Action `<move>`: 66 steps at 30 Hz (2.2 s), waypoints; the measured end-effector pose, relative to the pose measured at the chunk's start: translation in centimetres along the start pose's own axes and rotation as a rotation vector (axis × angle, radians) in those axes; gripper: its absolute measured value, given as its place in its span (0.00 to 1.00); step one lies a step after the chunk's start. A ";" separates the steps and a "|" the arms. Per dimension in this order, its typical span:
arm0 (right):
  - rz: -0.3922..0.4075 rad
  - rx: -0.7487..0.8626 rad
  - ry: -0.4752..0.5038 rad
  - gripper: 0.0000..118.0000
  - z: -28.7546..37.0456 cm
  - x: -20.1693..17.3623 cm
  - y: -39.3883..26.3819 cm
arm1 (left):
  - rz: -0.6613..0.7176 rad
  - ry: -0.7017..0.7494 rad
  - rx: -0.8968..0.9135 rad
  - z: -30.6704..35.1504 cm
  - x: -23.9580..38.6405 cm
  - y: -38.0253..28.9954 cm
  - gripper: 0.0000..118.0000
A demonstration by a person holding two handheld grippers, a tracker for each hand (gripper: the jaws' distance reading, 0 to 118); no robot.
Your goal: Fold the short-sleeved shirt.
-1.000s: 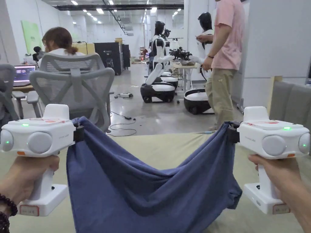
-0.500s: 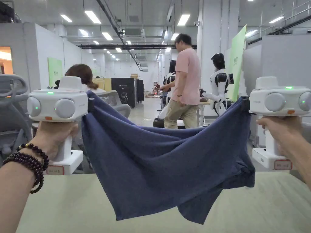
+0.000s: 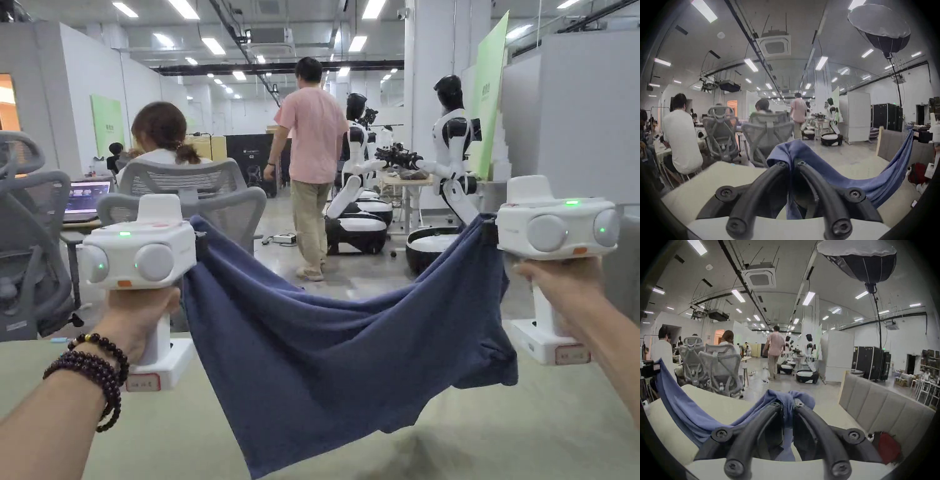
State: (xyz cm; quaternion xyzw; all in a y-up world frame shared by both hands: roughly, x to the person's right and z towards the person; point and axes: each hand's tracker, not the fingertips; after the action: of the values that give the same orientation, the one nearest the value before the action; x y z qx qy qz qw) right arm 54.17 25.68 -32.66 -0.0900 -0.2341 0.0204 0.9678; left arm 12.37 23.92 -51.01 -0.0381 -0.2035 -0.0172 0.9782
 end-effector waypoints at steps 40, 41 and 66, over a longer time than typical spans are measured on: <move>0.055 -0.605 0.012 0.30 26.0 0.4 -36.2 | -0.009 0.038 -0.586 27.0 -1.3 -30.4 0.24; 0.045 -0.589 0.016 0.64 26.8 0.6 -35.4 | 0.002 0.044 -0.586 27.2 -1.6 -30.0 0.59; 0.046 -0.388 0.104 0.00 30.2 -4.5 -29.4 | 0.053 0.143 -0.566 26.6 -2.8 -28.4 0.94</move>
State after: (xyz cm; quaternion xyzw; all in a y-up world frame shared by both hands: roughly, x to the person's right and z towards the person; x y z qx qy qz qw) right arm 36.26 1.36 -2.90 -0.2810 -0.1811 -0.0076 0.9425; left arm -2.12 -2.13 -25.85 -0.3136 -0.1199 -0.0504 0.9406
